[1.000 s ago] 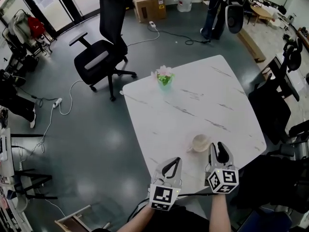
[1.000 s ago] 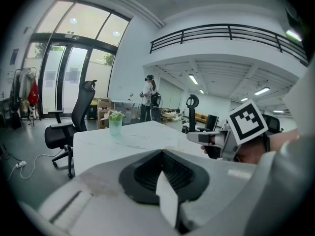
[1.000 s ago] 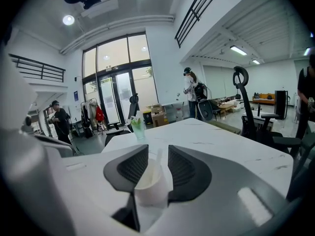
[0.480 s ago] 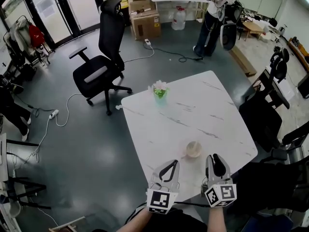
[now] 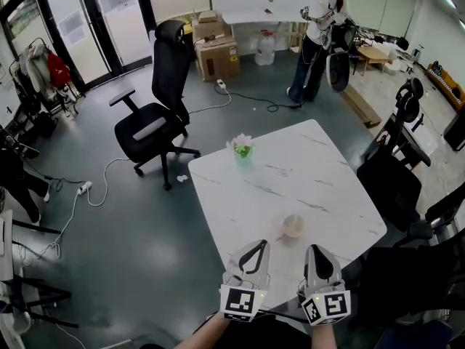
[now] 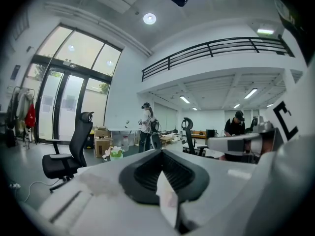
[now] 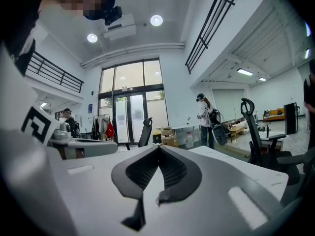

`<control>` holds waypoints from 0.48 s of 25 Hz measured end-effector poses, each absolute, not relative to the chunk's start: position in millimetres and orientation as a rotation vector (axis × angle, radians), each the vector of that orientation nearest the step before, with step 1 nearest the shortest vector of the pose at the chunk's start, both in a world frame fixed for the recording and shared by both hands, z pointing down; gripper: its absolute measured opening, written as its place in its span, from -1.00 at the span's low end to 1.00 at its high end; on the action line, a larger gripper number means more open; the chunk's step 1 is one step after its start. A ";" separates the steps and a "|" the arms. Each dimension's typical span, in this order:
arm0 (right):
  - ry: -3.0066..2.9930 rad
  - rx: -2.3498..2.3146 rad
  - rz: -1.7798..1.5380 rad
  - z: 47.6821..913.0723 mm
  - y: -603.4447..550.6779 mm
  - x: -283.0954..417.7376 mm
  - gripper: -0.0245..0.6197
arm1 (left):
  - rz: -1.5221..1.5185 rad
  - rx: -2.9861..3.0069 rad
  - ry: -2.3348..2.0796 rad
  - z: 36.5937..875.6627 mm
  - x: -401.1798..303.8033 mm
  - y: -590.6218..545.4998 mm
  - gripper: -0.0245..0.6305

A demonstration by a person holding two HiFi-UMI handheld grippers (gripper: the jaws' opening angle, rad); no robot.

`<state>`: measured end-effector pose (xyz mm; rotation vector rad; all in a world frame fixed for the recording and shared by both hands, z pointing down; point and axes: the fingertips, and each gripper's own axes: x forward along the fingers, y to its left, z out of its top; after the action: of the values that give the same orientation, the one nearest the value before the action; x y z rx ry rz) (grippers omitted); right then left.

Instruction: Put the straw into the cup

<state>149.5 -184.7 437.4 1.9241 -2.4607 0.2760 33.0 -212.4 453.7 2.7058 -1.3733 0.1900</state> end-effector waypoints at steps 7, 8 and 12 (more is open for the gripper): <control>-2.428 1.917 0.292 443.9 -165.2 123.2 -0.96 | 0.189 2.746 -1.366 444.6 21.3 -200.1 -0.92; -2.422 1.912 0.291 445.0 -163.8 119.3 -0.96 | 0.188 2.748 -1.357 444.9 21.6 -198.3 -0.92; -2.423 1.902 0.294 444.8 -161.3 110.4 -0.95 | 0.196 2.748 -1.322 447.9 22.8 -193.0 -0.92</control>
<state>110.4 -161.3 444.8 1.9021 -2.4232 0.2944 22.8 -193.0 447.9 2.7478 -1.3217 0.1962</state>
